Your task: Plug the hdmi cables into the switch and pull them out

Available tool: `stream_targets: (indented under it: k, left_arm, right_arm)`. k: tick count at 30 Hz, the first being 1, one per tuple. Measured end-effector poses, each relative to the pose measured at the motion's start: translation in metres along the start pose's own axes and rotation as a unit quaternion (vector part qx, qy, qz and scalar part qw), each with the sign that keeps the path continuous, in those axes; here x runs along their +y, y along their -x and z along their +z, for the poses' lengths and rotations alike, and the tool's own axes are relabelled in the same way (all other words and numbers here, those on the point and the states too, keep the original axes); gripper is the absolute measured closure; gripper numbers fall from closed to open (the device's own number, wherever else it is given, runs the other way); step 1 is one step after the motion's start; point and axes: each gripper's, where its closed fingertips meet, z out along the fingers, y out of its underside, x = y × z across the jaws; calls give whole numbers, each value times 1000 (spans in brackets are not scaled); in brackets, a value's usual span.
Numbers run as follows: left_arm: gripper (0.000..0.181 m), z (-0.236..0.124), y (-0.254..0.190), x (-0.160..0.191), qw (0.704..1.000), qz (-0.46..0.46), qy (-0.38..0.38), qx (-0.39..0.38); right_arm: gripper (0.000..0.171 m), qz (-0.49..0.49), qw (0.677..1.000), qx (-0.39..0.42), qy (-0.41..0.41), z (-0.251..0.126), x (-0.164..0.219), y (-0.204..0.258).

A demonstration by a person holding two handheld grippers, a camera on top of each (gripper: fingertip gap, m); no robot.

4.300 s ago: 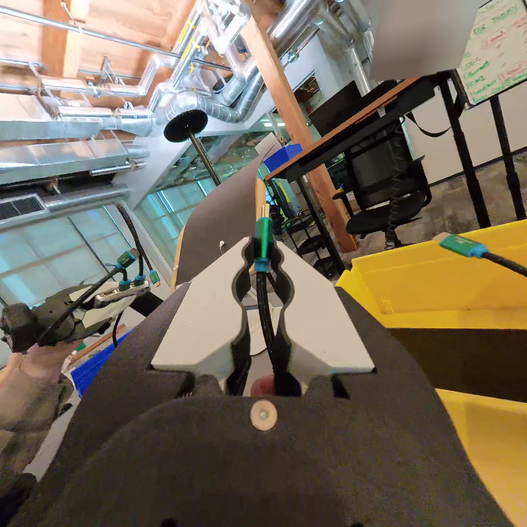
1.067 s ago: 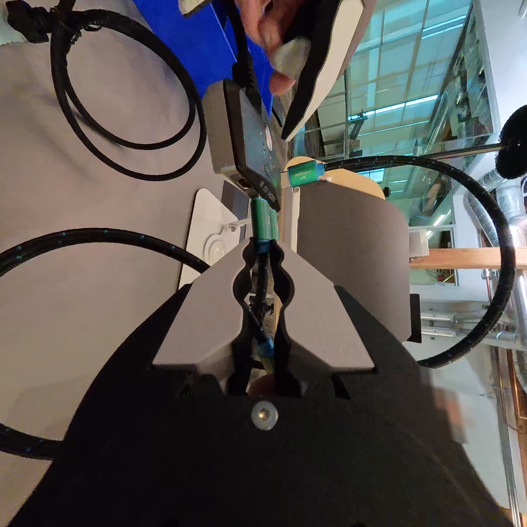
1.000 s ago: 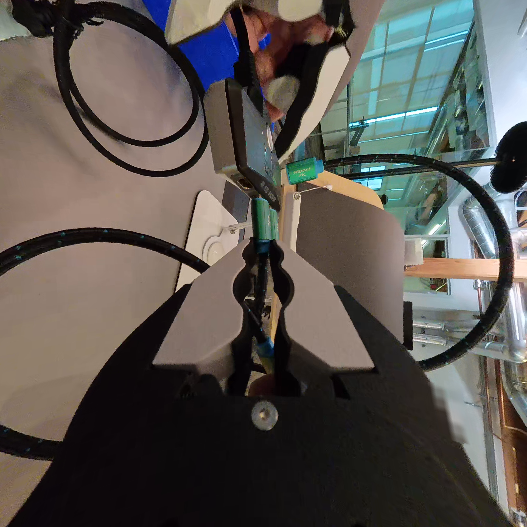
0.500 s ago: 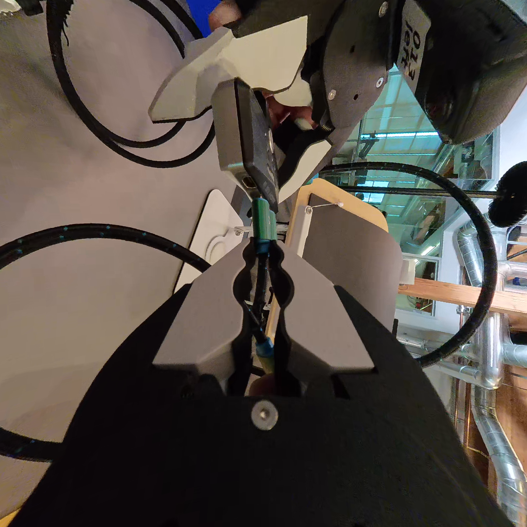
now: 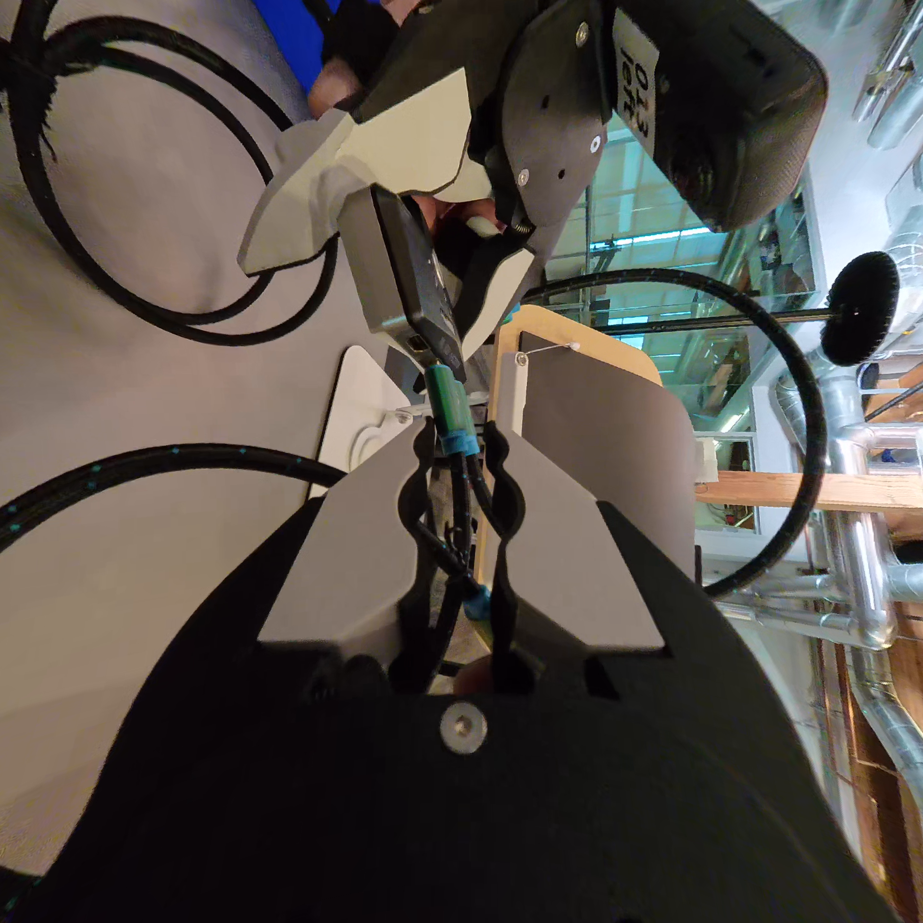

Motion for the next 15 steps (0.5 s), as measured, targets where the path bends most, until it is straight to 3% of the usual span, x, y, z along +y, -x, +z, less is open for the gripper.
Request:
stream_targets:
  k: [8, 15]
  left_arm:
    - [76, 2, -10, 4, 999, 24, 12, 22]
    - [76, -11, -20, 3, 997, 42, -12, 56]
  right_arm:
    - [149, -26, 995, -83, -42, 1, -14, 22]
    - [147, 95, 978, -142, -121, -22, -32, 3]
